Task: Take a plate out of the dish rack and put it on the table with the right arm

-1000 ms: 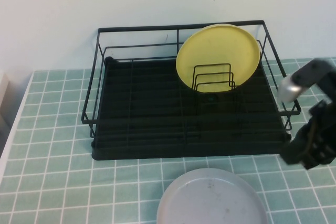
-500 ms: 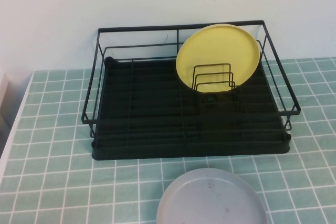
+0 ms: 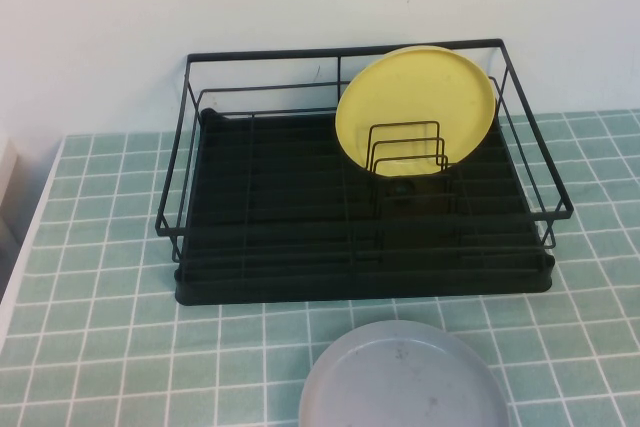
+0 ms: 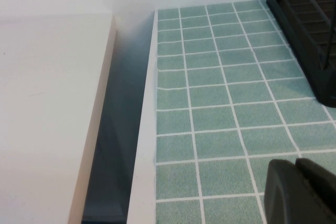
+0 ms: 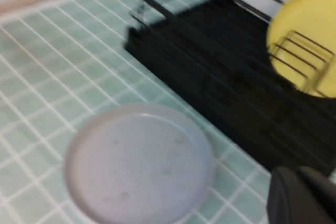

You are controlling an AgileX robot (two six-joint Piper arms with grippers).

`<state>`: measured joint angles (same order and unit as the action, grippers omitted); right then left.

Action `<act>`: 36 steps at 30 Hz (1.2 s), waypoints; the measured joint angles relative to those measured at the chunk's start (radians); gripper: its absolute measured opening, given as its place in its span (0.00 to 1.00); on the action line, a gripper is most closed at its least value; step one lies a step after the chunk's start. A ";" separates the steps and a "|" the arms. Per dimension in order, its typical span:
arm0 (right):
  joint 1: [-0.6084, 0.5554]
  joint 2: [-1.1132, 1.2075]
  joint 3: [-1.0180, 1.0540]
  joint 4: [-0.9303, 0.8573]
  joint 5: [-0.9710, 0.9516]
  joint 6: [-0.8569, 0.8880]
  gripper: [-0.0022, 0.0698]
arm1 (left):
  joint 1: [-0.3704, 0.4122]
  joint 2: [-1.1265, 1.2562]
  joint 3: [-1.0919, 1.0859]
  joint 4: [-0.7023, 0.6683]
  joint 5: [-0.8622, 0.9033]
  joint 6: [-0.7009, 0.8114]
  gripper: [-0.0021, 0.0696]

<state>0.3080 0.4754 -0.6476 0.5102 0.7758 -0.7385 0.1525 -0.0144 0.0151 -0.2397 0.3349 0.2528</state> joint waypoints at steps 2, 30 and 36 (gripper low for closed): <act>0.000 -0.010 0.016 -0.051 -0.046 0.018 0.03 | 0.000 0.000 0.000 0.000 0.000 0.000 0.02; -0.331 -0.486 0.674 -0.498 -0.487 0.485 0.03 | 0.000 0.000 0.000 -0.002 0.000 0.000 0.02; -0.331 -0.486 0.672 -0.510 -0.446 0.487 0.03 | 0.000 0.000 0.000 -0.002 0.000 0.000 0.02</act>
<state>-0.0228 -0.0109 0.0247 0.0000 0.3294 -0.2510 0.1525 -0.0144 0.0151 -0.2414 0.3349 0.2528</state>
